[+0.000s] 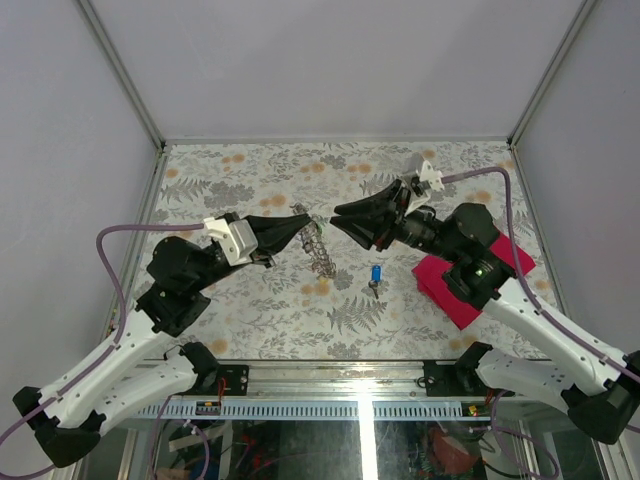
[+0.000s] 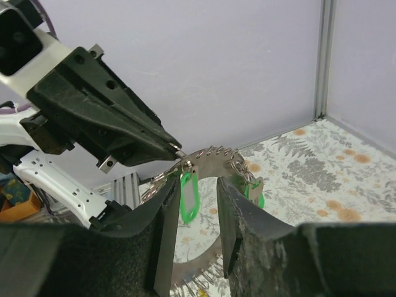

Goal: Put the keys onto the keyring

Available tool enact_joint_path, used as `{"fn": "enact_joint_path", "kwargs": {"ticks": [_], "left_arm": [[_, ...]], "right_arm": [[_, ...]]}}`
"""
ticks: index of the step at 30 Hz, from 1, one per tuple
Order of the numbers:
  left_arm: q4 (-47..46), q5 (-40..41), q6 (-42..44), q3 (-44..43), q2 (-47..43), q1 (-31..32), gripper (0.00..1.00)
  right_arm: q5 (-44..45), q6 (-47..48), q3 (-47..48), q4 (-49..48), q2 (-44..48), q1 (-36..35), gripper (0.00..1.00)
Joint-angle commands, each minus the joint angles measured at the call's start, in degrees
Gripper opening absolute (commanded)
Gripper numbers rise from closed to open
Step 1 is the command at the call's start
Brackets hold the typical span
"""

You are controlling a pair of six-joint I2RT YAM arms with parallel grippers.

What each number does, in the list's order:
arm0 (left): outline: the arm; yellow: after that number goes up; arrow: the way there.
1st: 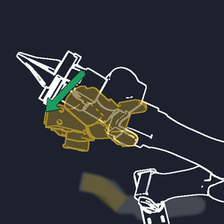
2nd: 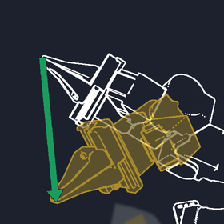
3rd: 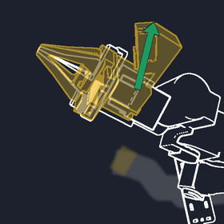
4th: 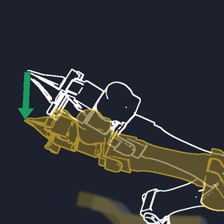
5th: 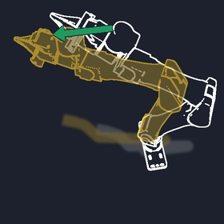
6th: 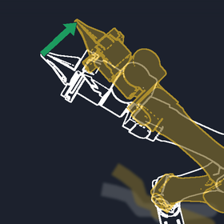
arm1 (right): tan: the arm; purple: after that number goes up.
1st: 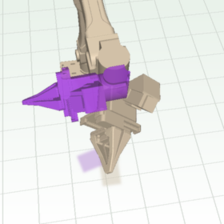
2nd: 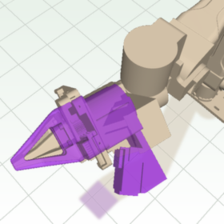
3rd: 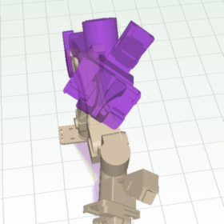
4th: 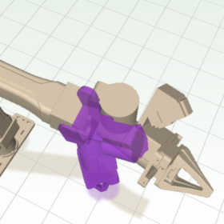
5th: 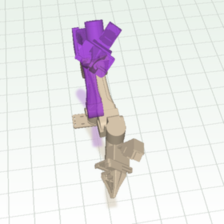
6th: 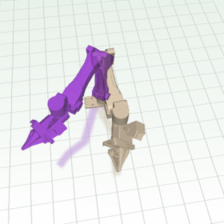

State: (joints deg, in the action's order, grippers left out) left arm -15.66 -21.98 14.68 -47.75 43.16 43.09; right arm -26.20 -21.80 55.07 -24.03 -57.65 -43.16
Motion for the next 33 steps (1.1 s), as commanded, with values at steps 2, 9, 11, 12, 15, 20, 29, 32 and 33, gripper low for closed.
{"fn": "enact_joint_path", "kwargs": {"ticks": [2,9,11,12,15,20,29,32,33], "left_arm": [[-4.0,0.7,-3.9,0.7,-2.0,0.3,0.00],[-4.1,-2.7,-10.2,1.5,-2.3,0.2,0.00],[-5.3,-6.2,-12.3,2.3,-2.4,0.3,0.00],[-5.9,-7.9,-13.2,2.9,-2.5,0.3,0.00],[-8.4,-11.5,-15.9,4.6,-2.3,0.2,0.00],[-14.8,-14.8,-21.5,7.7,-1.7,0.3,0.00],[-19.1,-15.4,-24.5,9.3,-0.8,0.3,0.00],[-19.2,-15.6,-24.5,9.2,-0.6,0.3,0.00],[-19.1,-15.7,-24.5,9.1,-0.5,0.3,0.00]], "right_arm": [[-1.3,8.9,-1.6,0.5,6.7,-0.4,0.37],[-3.9,19.8,-4.1,2.5,10.6,-0.4,0.35],[-6.2,22.4,-5.5,0.8,11.4,-0.4,0.35],[-7.6,23.4,-6.1,0.1,11.7,-0.4,0.35],[-12.0,25.0,-7.9,-3.2,12.7,-0.4,0.35],[-17.8,24.3,-9.7,-7.3,12.8,-0.4,0.35],[-20.2,20.2,-9.3,-8.6,8.9,-0.4,0.35],[-20.5,18.7,-9.4,-10.3,7.4,-0.4,0.35],[-20.5,18.4,-9.3,-10.7,7.0,-0.4,0.35]]}}
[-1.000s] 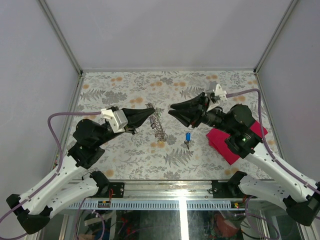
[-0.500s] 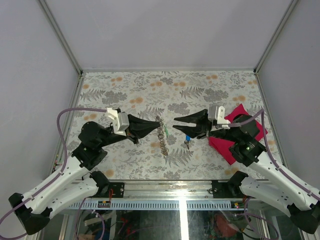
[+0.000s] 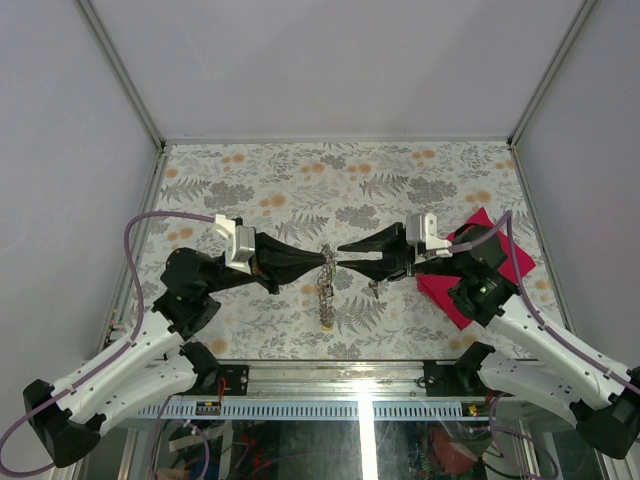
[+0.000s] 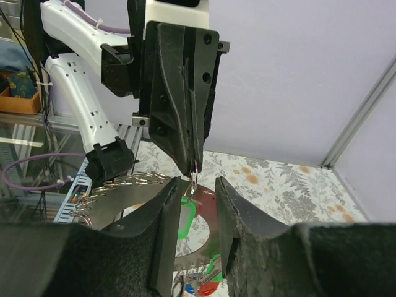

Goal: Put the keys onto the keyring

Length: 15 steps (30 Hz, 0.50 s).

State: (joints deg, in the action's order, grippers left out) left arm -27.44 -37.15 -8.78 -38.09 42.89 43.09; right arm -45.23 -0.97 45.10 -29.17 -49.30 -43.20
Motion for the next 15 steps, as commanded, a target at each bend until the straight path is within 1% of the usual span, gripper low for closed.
{"fn": "enact_joint_path", "kwargs": {"ticks": [1,8,15], "left_arm": [[-7.4,-0.5,-1.1,-0.5,-0.3,0.3,0.00],[-7.3,-0.4,-0.7,-0.5,-0.4,0.3,0.00],[-7.4,-0.3,-0.5,-0.7,-0.4,0.4,0.00]], "right_arm": [[-1.5,-2.7,0.7,-5.7,-1.7,-0.4,0.34],[-2.8,-5.5,0.2,-8.7,-3.5,-0.3,0.33],[-3.5,-6.3,-0.5,-9.5,-4.1,-0.4,0.30]]}}
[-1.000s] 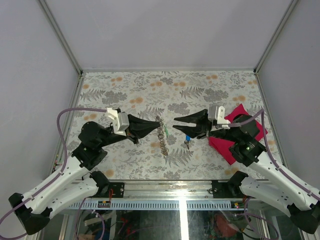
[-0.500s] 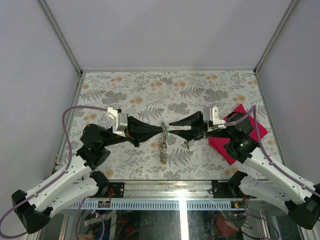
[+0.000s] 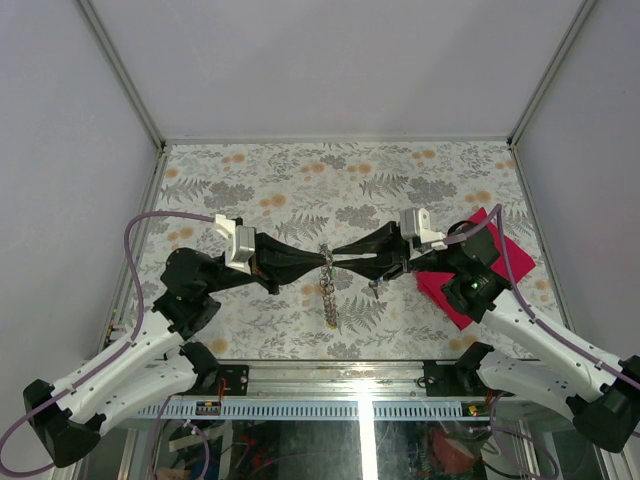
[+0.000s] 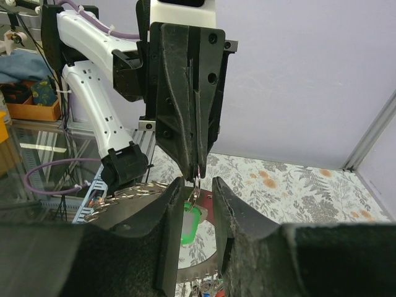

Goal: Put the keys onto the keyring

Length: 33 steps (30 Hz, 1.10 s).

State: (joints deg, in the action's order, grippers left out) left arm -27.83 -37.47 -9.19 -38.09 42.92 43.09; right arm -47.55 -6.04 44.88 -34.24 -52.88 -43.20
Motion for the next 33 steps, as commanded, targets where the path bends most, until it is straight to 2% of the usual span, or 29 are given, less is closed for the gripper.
{"fn": "enact_joint_path", "kwargs": {"ticks": [1,9,20,22,26,28,30,33], "left_arm": [[-7.0,0.0,-0.2,-0.7,-0.5,0.3,0.00],[-8.5,-0.4,-0.6,-0.7,-0.1,0.3,0.00],[-8.8,-0.9,-0.6,-0.7,0.5,0.4,0.00],[-8.7,-0.9,-0.7,-0.7,0.6,0.4,0.00],[-8.8,-0.7,-0.7,-0.8,0.4,0.4,0.00],[-8.2,-0.1,-0.6,-0.8,0.2,0.4,0.00],[-6.7,0.7,0.0,-1.0,-0.1,0.4,0.05],[-4.9,2.7,0.4,-0.8,-0.9,0.4,0.25]], "right_arm": [[-1.3,-1.3,-0.4,-4.4,-0.5,-0.4,0.30],[-1.7,-1.4,-0.9,-4.2,-1.7,-0.5,0.29],[-2.2,-3.3,-0.8,-7.2,-2.8,-0.8,0.22],[-2.4,-3.4,-0.9,-7.4,-2.9,-0.9,0.17],[-2.1,-3.0,-0.7,-6.1,-2.9,-0.9,0.00],[-1.5,-1.5,-0.1,-3.0,-2.3,-0.8,0.00],[-0.5,1.4,1.5,2.9,-1.3,-0.8,0.00],[1.9,7.3,5.0,15.3,0.2,-0.9,0.00]]}}
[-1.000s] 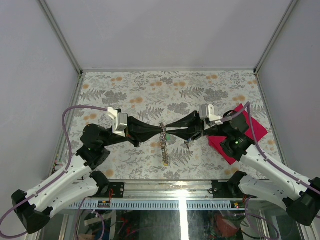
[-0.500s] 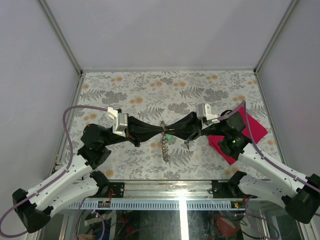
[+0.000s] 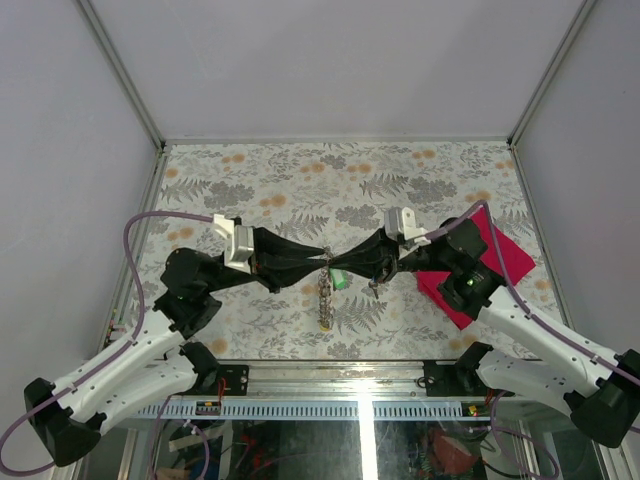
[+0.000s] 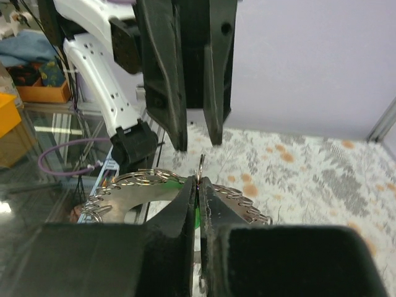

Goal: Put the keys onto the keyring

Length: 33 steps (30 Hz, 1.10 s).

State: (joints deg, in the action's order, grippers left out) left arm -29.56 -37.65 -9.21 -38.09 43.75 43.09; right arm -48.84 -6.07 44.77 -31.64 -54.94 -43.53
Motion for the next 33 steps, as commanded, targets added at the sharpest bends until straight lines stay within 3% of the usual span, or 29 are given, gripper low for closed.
{"fn": "enact_joint_path", "kwargs": {"ticks": [1,4,9,14,23,33], "left_arm": [[-2.8,4.3,0.0,-0.5,-2.1,0.3,0.32],[-2.2,8.9,-2.0,0.5,-3.1,0.4,0.46],[-0.9,12.2,-2.8,1.3,-4.2,0.4,0.51],[-0.8,11.4,-3.0,2.0,-3.4,0.4,0.51],[-4.0,8.1,-3.5,2.5,-0.3,0.5,0.42],[-7.5,-0.2,-1.7,2.8,2.8,0.4,0.38]], "right_arm": [[4.2,9.5,6.5,17.3,2.7,-0.6,0.00],[6.4,14.8,11.3,30.2,3.0,-0.6,0.00],[10.6,20.8,19.2,48.1,1.9,-0.6,0.00],[13.4,22.4,28.6,62.8,-1.6,-0.6,0.00],[15.6,21.2,45.4,85.1,-10.5,-0.6,0.00],[19.3,21.6,58.6,99.5,-19.8,-2.9,0.00]]}}
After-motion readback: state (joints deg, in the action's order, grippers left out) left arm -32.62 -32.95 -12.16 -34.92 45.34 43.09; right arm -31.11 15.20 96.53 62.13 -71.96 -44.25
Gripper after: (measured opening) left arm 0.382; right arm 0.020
